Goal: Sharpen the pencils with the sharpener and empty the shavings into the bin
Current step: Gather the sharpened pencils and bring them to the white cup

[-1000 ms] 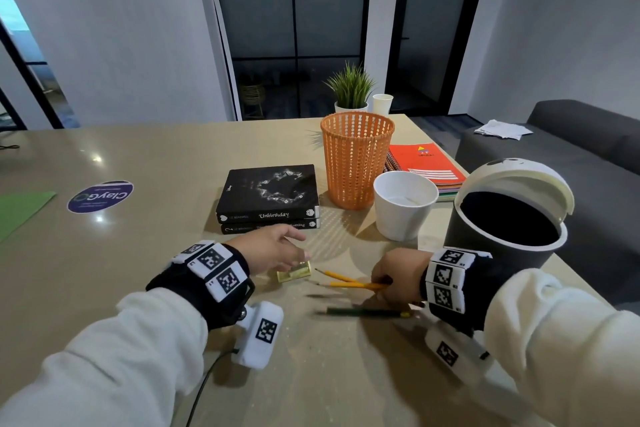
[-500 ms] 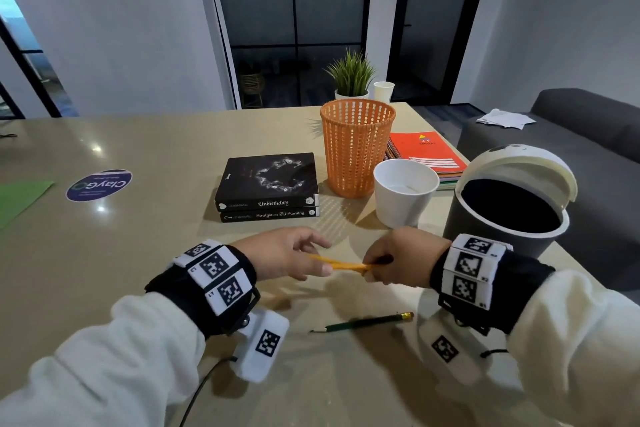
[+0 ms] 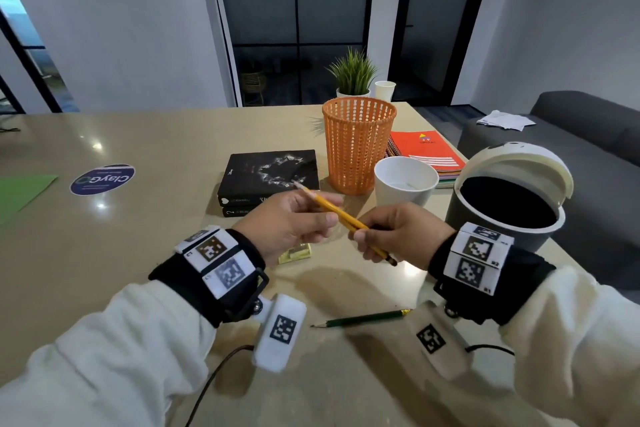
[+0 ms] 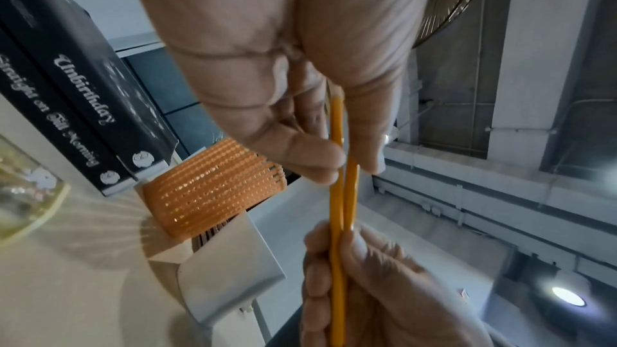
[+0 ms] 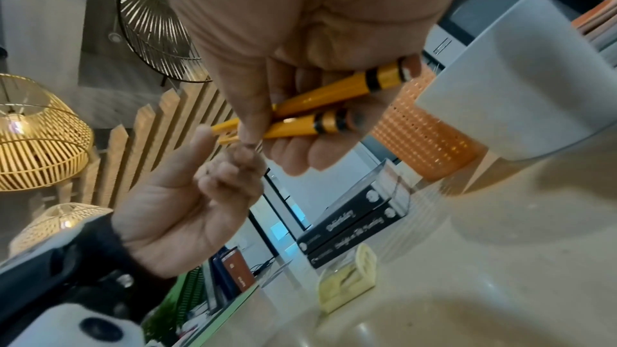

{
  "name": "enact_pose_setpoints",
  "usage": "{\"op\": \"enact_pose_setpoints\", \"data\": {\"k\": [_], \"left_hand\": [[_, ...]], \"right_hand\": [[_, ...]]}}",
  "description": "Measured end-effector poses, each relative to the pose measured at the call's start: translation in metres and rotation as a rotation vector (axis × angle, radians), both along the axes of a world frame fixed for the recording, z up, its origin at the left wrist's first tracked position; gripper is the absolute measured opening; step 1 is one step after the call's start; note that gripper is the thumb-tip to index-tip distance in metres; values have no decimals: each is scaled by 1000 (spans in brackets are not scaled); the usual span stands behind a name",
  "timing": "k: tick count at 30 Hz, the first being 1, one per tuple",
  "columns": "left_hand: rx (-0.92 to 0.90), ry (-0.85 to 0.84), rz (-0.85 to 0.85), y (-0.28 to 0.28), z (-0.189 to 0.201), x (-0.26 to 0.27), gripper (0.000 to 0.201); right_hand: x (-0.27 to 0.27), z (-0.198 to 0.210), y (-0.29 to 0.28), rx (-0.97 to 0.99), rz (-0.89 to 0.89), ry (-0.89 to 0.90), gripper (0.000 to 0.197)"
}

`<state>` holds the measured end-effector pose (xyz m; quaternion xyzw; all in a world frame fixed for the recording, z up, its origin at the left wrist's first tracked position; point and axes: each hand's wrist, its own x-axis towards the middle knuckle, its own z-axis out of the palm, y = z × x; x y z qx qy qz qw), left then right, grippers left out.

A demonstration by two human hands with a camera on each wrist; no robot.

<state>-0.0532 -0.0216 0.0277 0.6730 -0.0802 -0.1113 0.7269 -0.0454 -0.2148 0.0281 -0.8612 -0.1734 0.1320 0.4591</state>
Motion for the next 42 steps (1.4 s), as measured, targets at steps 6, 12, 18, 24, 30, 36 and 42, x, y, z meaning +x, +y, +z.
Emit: {"op": "enact_pose_setpoints", "data": {"k": [6,12,18,24,30,36,42], "left_hand": [[0,-34,68,-2,-5,-6,14],[-131,-23,202,25,-2,-4,19],[-58,15,204,35,-7,-5,15],[-24,64,139,37,-12,-7,17],[-9,132,135,47,-16,-6,25],[29,137,177,40,-17,-1,12],[64,49,149,13,-7,2,6]], "right_hand": [[-6,0,9,-122,112,-80,14],[-6,-5,0,-652,287,-200,31],[-13,-28,5,-1043,456,-136,25],[-14,-36,11,-1165,456,-131,25],[-6,-27,-1,-1140,299,-125,20],[5,9,-4,-491,-84,-132,6],[5,17,17,-195,-59,-135,18]]}}
